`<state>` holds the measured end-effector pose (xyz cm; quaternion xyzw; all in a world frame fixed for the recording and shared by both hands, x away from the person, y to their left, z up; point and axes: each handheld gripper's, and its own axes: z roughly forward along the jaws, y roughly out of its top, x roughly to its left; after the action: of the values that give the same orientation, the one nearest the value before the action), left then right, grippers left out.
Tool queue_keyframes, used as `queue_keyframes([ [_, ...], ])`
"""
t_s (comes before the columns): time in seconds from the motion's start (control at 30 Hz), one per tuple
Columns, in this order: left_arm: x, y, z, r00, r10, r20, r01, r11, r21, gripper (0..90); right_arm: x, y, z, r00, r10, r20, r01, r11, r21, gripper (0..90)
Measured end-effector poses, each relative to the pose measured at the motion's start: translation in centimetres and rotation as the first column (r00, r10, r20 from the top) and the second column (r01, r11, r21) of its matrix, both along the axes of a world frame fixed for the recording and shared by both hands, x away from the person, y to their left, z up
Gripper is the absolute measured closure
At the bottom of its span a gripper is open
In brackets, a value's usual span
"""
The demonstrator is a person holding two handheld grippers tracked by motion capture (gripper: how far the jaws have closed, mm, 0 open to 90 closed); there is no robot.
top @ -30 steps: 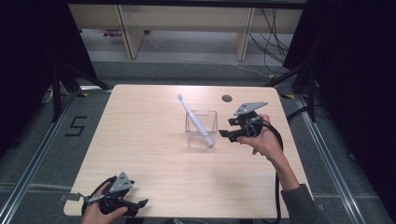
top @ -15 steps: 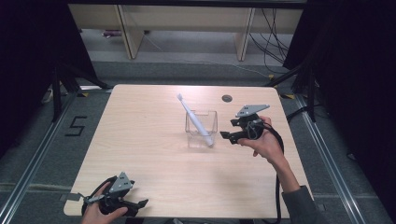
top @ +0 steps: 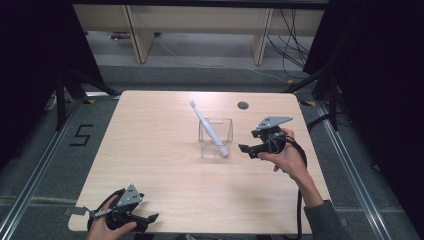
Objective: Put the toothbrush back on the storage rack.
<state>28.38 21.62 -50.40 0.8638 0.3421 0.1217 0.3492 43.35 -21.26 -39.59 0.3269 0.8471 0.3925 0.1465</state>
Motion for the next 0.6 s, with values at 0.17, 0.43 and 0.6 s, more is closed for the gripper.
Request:
queue_keyframes([
  [0.17, 0.0, 0.0, 0.0, 1.0, -0.001, -0.001, 0.001, 1.0, -0.001, 15.2, -0.3, -0.3, -0.6, 1.0, 0.006, 0.003, -0.006, 0.9999, -0.009, 25.8],
  [0.43, 0.0, -0.1, 0.0, 1.0, -0.001, 0.0, 0.001, 1.0, -0.005, 15.2, -0.8, -0.9, -2.0, 0.9993, -0.033, 0.017, 0.033, 0.9994, -0.009, 24.8],
  [0.6, -0.1, 0.0, 0.1, 1.0, 0.0, -0.004, 0.0, 0.9999, -0.014, 15.3, -1.3, -1.1, -2.7, 0.9989, -0.047, -0.005, 0.047, 0.9989, -0.003, 24.3],
])
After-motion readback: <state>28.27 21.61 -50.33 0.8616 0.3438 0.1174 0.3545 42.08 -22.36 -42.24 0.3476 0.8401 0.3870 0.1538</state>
